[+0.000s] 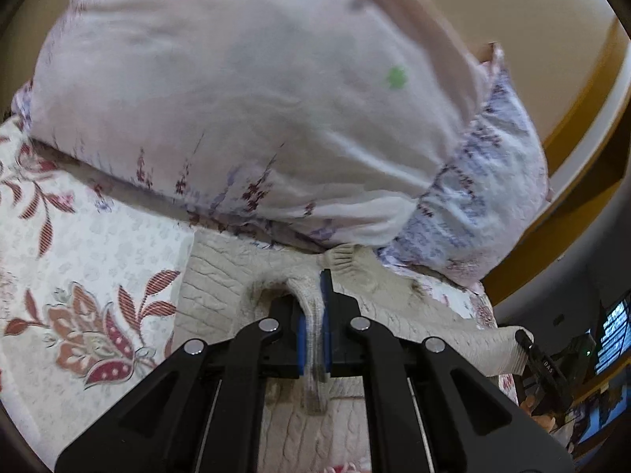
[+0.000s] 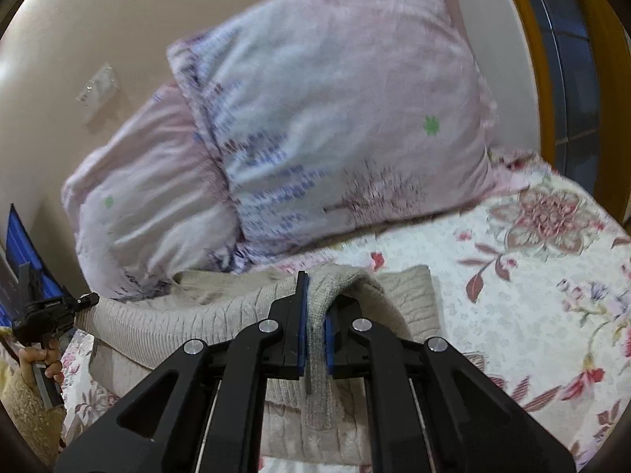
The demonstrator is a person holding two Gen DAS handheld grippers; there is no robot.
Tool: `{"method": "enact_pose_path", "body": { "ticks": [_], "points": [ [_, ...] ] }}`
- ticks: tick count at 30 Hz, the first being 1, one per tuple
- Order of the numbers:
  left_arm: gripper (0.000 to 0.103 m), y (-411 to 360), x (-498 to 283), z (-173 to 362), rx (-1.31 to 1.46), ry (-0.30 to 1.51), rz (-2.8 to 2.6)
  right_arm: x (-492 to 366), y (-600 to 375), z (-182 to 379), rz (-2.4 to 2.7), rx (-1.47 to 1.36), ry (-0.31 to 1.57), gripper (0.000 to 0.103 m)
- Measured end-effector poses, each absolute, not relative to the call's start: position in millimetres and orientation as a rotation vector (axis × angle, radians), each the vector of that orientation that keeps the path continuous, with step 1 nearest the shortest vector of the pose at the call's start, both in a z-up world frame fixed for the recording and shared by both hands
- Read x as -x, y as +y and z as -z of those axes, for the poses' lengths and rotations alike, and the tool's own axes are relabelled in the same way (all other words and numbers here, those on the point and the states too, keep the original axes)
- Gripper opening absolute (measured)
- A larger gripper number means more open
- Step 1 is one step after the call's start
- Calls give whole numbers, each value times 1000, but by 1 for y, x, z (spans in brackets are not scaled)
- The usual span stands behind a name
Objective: Fold small clothes
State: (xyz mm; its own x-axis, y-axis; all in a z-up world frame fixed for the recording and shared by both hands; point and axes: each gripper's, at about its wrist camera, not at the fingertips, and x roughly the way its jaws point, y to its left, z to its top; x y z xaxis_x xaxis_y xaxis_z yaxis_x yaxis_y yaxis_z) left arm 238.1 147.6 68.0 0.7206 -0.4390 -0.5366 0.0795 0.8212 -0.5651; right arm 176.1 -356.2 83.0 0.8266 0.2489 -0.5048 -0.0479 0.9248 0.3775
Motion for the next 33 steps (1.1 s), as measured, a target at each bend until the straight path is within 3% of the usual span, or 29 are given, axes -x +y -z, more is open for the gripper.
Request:
{"method": "enact_pose_path", "body": {
  "ticks": [9, 23, 33],
  "points": [
    [6, 150, -273, -12, 677, 838, 279, -214, -368, -25, -133, -447, 780, 7],
    [8, 150, -260, -9, 728, 885, 329, -194, -376, -32, -225, -528, 845, 10],
    [8, 157, -276, -17, 812, 831, 349, -222, -388, -45, -225, -688, 755, 9]
  ]
}}
